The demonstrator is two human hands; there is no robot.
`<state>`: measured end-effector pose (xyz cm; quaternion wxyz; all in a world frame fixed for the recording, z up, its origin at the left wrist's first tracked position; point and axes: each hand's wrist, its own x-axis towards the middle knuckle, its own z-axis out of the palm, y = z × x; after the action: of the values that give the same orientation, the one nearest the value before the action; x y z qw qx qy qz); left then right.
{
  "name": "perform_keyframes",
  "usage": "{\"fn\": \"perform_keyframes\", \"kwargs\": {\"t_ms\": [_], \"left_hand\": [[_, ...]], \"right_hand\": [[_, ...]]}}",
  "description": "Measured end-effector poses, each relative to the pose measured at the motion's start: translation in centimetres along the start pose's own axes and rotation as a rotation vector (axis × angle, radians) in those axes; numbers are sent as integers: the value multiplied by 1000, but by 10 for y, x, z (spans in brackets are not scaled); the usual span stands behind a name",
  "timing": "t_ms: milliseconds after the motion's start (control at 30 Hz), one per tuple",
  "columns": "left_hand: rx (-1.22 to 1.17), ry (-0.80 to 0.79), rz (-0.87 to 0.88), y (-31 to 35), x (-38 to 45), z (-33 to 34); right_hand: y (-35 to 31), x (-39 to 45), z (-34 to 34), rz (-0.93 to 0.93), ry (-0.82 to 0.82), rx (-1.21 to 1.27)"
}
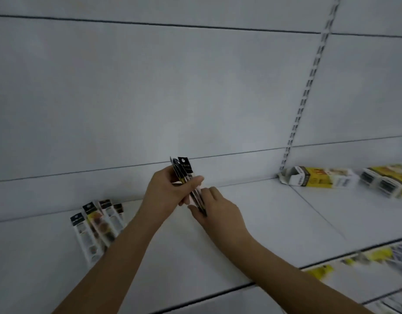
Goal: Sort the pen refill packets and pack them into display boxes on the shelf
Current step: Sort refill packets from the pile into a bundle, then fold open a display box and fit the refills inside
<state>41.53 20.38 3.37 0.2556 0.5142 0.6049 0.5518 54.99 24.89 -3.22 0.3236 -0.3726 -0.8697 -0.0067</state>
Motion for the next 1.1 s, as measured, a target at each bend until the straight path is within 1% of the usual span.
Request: {"fn": "perform_keyframes", "kwargs": {"t_ms": [67, 100, 133, 200, 267, 333, 400, 533, 600, 700, 733, 800, 867, 900, 933, 1000, 1100], "left_hand": [[-59, -115, -1, 4, 6, 33], [-81, -174, 0, 5, 9, 50], [-101, -223, -4, 6, 12, 66], [-140, -282, -32, 3, 21, 96], [-145, -296, -56, -1, 31, 122], [-68, -273, -46, -6, 45, 149], [6, -276, -29, -11, 61, 182], [31, -291, -85, -11, 91, 258], [5, -262, -183, -9, 105, 294], [-56, -246, -402, -11, 121, 335], [-71, -253, -441, -11, 124, 345], [-84, -233, -462, -11, 129, 357], [-107, -191, -434, -8, 129, 360], [-111, -174, -385, -4, 129, 358], [-81, -156, -300, -1, 127, 355], [65, -109, -85, 10, 124, 344], [236, 25, 201, 32, 119, 328]], "right_hand": [[28, -7, -12, 112, -31, -23], [44, -11, -18, 194, -93, -3], [62, -15, -24, 260, -122, 20], [99, -23, -40, 367, -88, 82], [140, -27, -59, 491, -12, 160], [186, -31, -79, 633, 69, 275], [226, -34, -99, 731, 118, 354], [303, -36, -119, 830, 155, 447], [333, -34, -125, 845, 156, 507], [361, -27, -135, 819, 127, 559], [368, -24, -138, 810, 128, 582], [378, -18, -143, 803, 125, 616], [382, -12, -152, 772, 123, 677], [383, -9, -157, 752, 122, 703], [381, -6, -164, 729, 113, 720], [373, 2, -184, 677, 114, 751], [356, 14, -217, 573, 143, 765]]}}
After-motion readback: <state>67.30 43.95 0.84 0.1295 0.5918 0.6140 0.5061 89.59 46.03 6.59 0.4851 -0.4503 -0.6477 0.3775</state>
